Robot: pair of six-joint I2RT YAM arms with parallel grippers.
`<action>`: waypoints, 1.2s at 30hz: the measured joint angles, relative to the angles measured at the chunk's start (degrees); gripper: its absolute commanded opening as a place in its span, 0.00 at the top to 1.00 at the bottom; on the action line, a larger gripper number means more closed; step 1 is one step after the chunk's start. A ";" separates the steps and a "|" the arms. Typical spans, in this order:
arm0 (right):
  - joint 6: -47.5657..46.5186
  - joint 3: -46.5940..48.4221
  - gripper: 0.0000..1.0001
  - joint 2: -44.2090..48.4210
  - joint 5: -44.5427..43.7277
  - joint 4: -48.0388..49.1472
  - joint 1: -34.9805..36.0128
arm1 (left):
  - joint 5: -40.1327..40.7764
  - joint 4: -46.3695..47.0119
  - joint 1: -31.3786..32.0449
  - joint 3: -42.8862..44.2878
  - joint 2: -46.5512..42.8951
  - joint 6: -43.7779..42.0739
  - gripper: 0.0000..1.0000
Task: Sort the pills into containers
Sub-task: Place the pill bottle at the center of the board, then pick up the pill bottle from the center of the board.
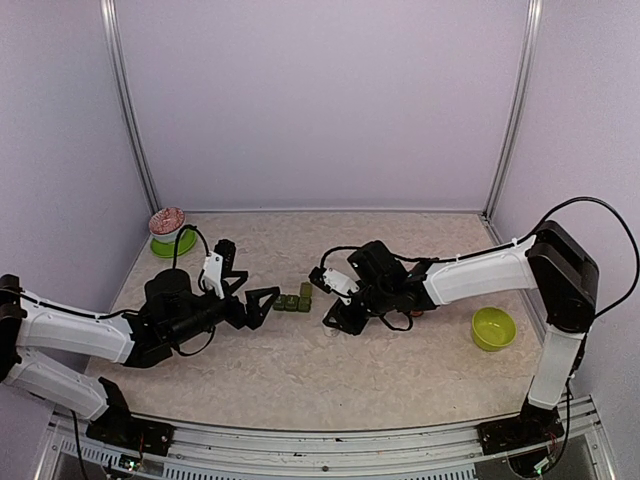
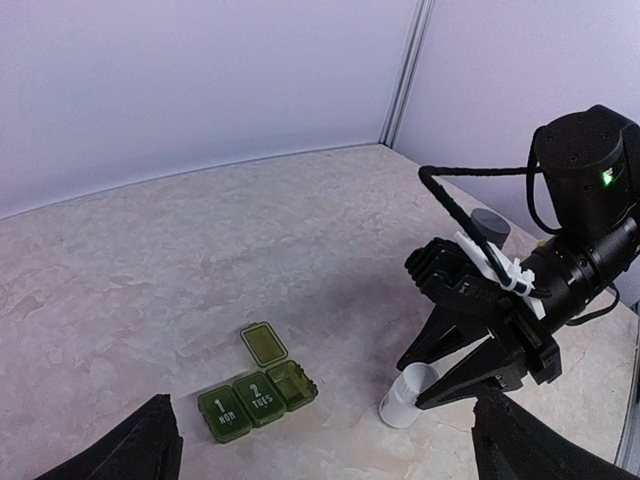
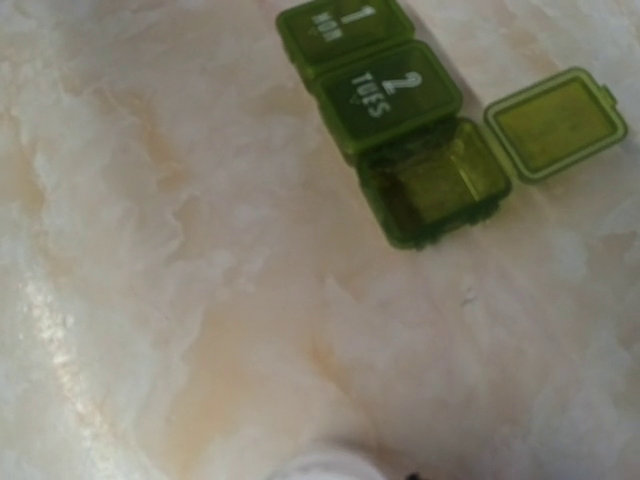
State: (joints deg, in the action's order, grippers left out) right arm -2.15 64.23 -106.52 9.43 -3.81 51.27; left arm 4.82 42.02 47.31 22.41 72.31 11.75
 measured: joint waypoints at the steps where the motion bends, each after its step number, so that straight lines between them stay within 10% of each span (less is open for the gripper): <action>1: 0.02 0.00 0.57 0.00 -0.02 0.02 0.00 | 0.00 -0.22 0.00 0.00 0.02 0.00 0.01; 16: 0.81 -1.97 0.01 5.18 0.33 0.22 -0.63 | -4.31 -5.42 0.22 5.40 5.88 -1.42 0.01; 36: 10.93 -10.56 0.00 22.53 -9.75 1.97 -11.45 | -12.22 -24.11 5.31 30.08 27.87 -7.39 0.18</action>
State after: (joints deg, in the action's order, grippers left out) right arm 8.78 53.67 -83.99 -0.32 -1.85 39.81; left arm -7.40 17.91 52.62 52.49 100.18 4.36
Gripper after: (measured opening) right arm 0.998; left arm 0.842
